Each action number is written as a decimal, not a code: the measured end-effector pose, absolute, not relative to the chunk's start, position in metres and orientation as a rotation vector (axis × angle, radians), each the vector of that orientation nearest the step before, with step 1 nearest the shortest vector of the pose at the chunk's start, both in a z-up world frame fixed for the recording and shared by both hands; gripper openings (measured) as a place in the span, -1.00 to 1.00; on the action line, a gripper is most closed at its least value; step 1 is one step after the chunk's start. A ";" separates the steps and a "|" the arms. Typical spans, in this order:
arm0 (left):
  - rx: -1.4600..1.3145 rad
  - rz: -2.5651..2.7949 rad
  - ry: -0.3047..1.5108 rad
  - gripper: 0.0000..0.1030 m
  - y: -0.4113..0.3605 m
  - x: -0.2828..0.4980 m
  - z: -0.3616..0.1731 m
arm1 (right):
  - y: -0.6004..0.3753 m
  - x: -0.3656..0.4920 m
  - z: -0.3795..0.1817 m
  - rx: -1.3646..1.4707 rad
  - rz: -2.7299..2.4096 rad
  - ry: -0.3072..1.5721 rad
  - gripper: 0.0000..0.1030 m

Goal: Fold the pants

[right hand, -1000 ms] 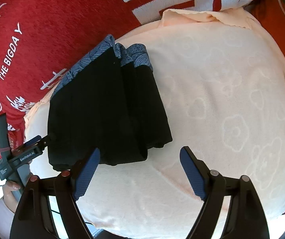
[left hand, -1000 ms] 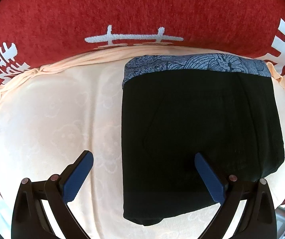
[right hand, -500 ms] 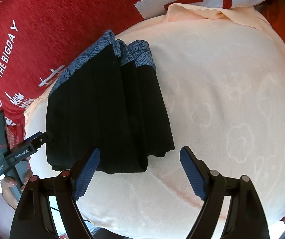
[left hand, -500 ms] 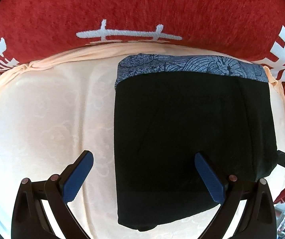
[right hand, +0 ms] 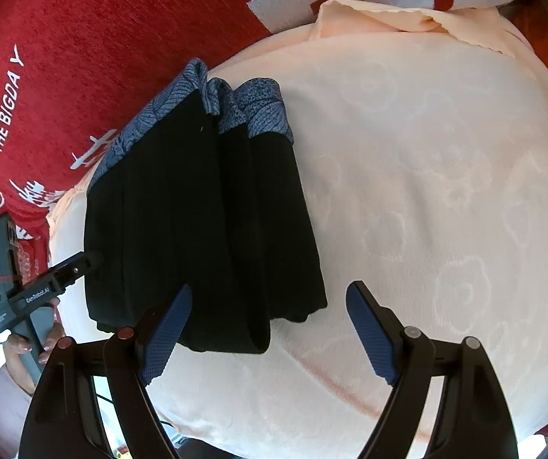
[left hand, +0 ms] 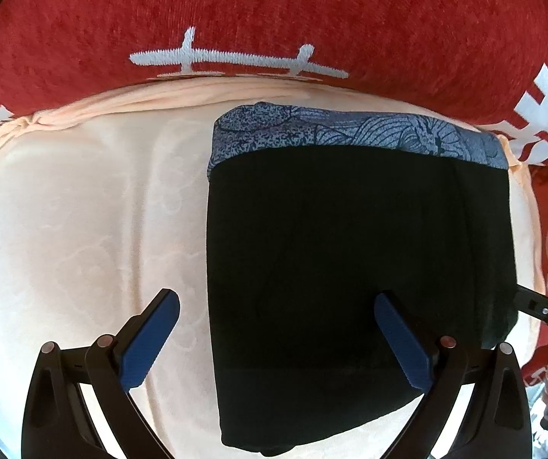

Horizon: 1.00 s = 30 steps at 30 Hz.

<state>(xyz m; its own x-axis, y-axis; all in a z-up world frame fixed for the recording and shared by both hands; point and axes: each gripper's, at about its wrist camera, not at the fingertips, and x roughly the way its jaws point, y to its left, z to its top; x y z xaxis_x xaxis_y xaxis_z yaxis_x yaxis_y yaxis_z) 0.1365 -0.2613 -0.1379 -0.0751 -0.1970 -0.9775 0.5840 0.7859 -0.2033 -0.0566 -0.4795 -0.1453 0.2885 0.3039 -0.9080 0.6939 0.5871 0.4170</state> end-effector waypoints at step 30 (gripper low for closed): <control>0.086 -0.806 1.623 0.83 -0.248 0.170 -0.181 | -0.514 -0.014 -0.198 1.148 0.000 1.173 0.66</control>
<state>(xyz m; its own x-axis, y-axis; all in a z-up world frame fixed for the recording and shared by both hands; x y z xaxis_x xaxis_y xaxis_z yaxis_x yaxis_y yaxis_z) 0.1696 -0.2480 -0.1810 -0.2383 -0.3786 -0.8943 0.4834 0.7525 -0.4474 -0.0138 -0.5136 -0.1975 0.4535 0.5349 -0.7129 0.5351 0.4763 0.6977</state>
